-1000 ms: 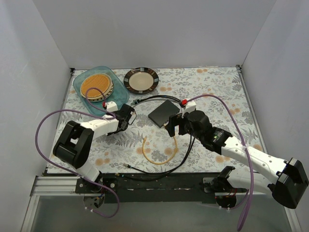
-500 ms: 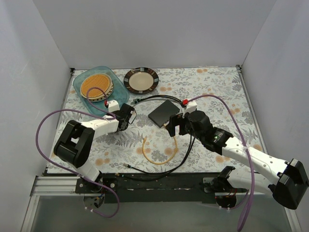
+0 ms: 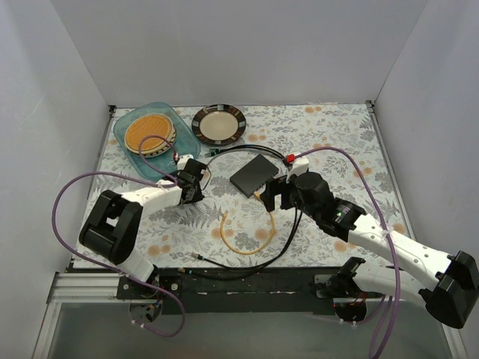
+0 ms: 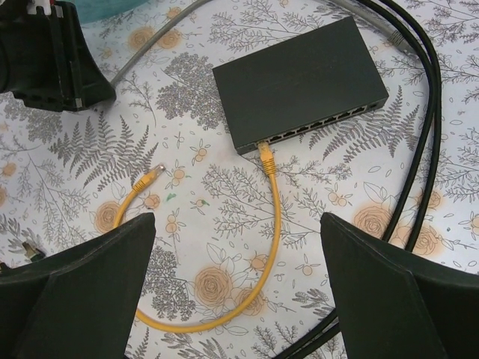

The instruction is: Insert the plug into the switch port

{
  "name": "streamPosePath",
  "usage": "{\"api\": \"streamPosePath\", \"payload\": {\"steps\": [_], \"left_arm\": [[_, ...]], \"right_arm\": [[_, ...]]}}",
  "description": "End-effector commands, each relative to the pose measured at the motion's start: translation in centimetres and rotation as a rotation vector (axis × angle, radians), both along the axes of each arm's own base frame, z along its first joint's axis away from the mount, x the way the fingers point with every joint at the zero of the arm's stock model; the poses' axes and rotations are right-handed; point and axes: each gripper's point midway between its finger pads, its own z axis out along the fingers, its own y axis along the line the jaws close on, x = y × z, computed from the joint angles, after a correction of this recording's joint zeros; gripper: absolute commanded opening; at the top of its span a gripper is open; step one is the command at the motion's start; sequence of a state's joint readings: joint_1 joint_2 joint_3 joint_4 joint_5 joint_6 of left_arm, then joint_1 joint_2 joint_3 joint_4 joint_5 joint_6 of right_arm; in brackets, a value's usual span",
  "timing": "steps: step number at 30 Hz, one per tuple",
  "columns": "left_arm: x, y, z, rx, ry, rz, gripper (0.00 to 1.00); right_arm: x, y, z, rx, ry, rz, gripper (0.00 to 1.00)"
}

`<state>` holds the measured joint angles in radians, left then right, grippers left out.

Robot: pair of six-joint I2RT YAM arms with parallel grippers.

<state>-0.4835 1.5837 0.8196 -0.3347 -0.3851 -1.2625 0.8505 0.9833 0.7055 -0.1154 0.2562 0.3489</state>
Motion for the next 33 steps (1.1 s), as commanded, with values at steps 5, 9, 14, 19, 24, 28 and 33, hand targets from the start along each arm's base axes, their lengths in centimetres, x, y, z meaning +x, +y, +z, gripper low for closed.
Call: {"api": "streamPosePath", "payload": {"steps": [5, 9, 14, 19, 24, 28, 33], "left_arm": [[-1.8, -6.6, 6.8, -0.286, -0.074, -0.251, 0.0], [-1.2, -8.9, 12.7, -0.396, -0.201, -0.354, 0.0], [-2.2, -10.7, 16.1, -0.488, -0.242, -0.463, 0.0], [-3.6, -12.2, 18.2, -0.575, -0.274, -0.568, 0.0], [-5.9, -14.0, 21.7, -0.687, -0.345, -0.747, 0.0], [-7.8, -15.6, 22.7, -0.756, -0.308, -0.906, 0.0], [-9.0, -16.9, 21.3, -0.776, -0.213, -0.992, 0.0]], "right_arm": [[0.7, 0.3, 2.9, 0.026, -0.068, 0.006, 0.97], [0.6, 0.4, 3.3, 0.016, -0.087, 0.025, 0.97], [0.4, 1.0, 4.3, 0.029, -0.112, 0.072, 0.97], [0.2, 1.3, 4.9, 0.046, -0.115, 0.089, 0.97], [-1.3, 2.3, 8.1, 0.079, -0.241, 0.243, 0.97], [-2.2, 1.9, 11.7, 0.067, -0.376, 0.322, 0.98], [-3.6, 2.5, 14.8, 0.041, -0.48, 0.456, 0.98]]}}
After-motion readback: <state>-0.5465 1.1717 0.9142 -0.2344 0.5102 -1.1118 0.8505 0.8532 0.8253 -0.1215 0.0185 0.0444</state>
